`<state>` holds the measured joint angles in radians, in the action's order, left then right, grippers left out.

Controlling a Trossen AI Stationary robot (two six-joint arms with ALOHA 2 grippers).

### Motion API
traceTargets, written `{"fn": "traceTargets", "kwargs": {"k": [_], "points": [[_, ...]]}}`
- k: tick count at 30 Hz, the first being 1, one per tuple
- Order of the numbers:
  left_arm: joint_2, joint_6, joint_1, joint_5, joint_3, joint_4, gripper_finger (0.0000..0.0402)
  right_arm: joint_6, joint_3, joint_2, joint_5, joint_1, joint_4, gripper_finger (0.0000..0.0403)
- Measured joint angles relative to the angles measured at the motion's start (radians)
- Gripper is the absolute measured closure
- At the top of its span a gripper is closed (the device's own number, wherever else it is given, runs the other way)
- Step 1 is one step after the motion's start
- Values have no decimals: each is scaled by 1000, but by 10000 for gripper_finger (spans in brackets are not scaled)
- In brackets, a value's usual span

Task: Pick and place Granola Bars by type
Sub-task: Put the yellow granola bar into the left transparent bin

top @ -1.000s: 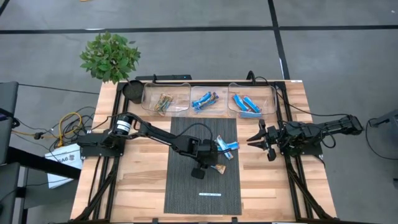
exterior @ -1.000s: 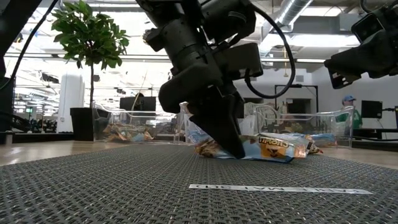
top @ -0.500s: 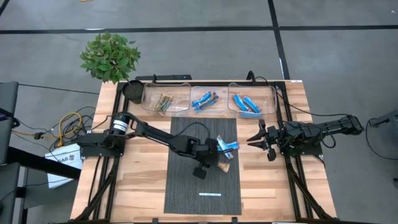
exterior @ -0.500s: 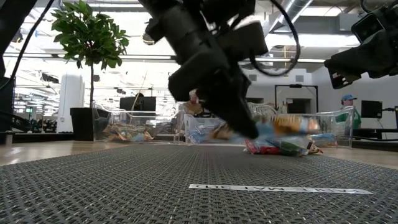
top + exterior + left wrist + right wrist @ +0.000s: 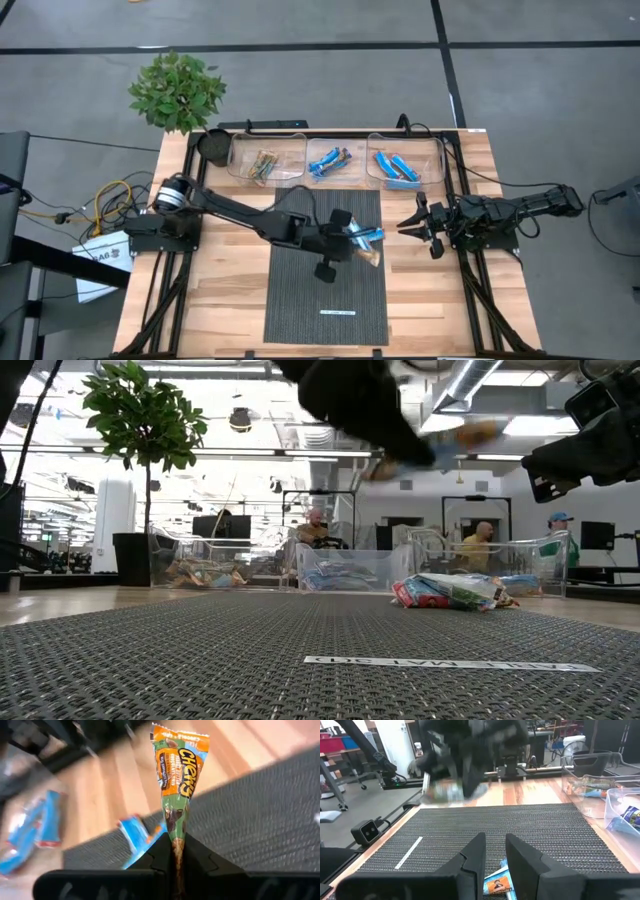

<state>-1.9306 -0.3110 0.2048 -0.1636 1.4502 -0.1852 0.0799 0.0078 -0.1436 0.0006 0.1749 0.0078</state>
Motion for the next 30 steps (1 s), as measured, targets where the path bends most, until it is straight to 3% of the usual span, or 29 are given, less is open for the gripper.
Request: {"fn": "traceTargets", "kwargs": {"k": [9, 20, 30], "points": [[119, 0, 0, -36, 1, -5, 382, 0, 0, 0, 0, 0, 0, 336], [122, 4, -2, -64, 1, -52, 385, 0, 0, 0, 0, 0, 0, 336], [121, 31, -40, -305, 1, -119, 384, 0, 0, 0, 0, 0, 0, 336]]}}
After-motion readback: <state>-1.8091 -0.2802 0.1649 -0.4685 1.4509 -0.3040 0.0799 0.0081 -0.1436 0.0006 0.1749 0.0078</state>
